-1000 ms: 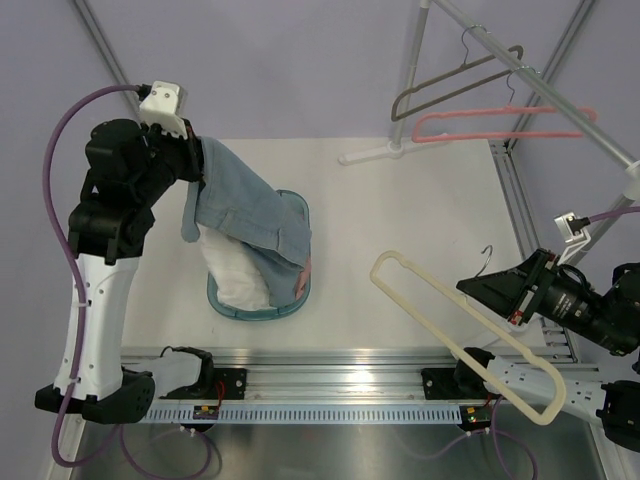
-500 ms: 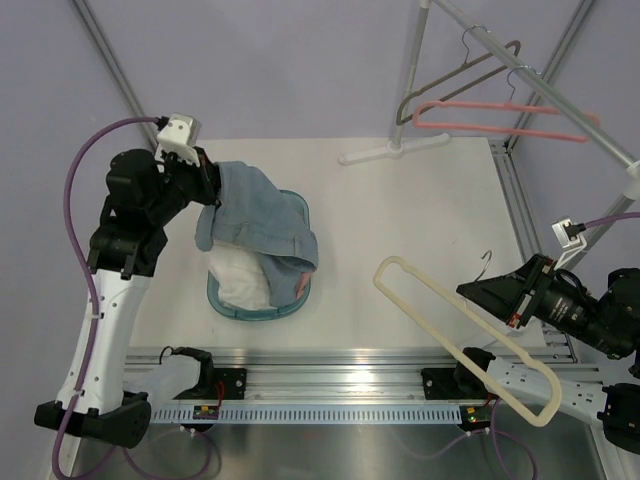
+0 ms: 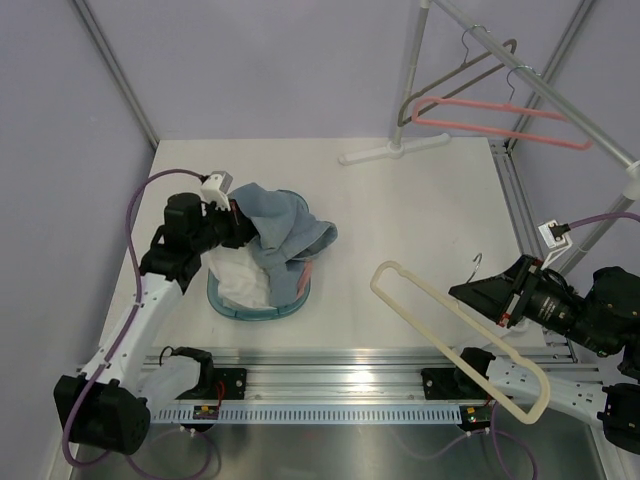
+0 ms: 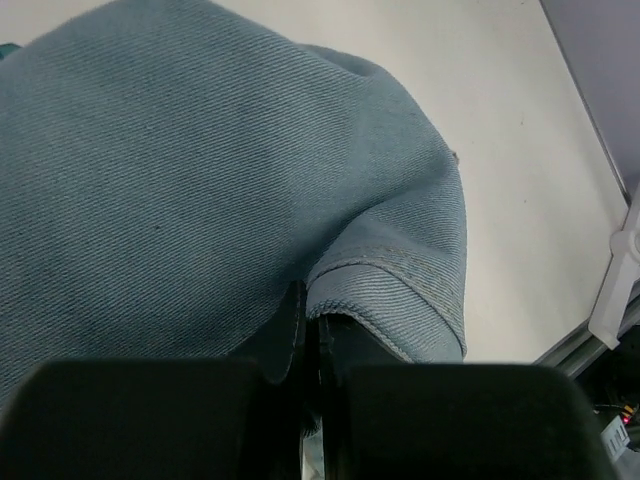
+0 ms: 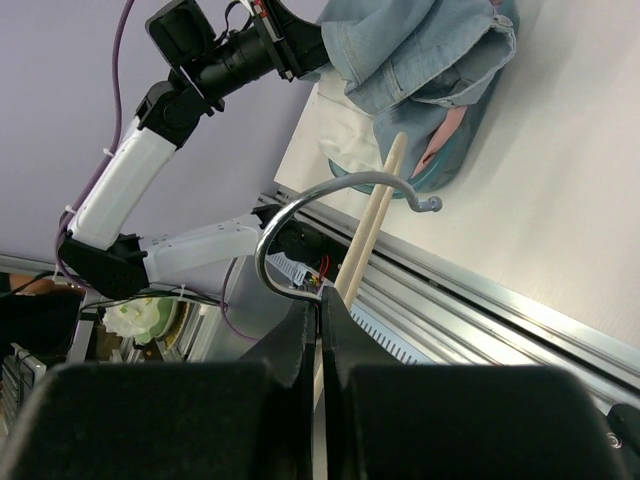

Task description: Remove the skirt from the hanger

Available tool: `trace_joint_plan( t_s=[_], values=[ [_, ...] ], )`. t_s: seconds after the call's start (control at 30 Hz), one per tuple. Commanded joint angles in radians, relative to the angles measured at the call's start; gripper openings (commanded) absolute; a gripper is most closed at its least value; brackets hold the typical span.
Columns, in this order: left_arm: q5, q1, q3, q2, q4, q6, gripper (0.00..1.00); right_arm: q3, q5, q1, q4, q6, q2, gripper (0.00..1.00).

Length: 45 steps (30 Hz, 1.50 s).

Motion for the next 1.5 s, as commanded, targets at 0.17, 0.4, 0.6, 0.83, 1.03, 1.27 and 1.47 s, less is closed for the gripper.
trace_joint_plan(
  t_s=[0.17,0.4,0.6,0.83,1.03,1.27,1.47],
  values=[
    [-0.116,0.036,-0.147,-0.020,0.040,-0.063,0.08,-0.021,-0.013,0.000,0.067,0.028,-0.016,0.00],
    [0.059,0.051,-0.182,0.083,0.109,-0.146,0.20,-0.050,-0.014,0.000,0.088,0.034,-0.023,0.00],
    [0.069,0.047,-0.061,-0.022,0.001,-0.136,0.76,-0.039,0.003,0.000,0.097,0.007,0.049,0.00],
    [0.016,-0.044,0.127,-0.203,-0.156,-0.148,0.99,-0.019,0.197,0.000,0.045,-0.034,0.329,0.00],
    [0.068,-0.221,0.252,-0.211,-0.179,-0.175,0.99,0.102,0.404,-0.002,-0.037,-0.035,0.608,0.00],
    [-0.120,-0.625,0.439,-0.092,-0.257,-0.122,0.99,0.263,0.527,-0.006,-0.208,-0.001,0.845,0.00],
    [-0.275,-0.837,0.467,-0.027,-0.302,-0.097,0.98,0.320,0.587,-0.016,-0.329,0.047,0.900,0.00]
  ],
)
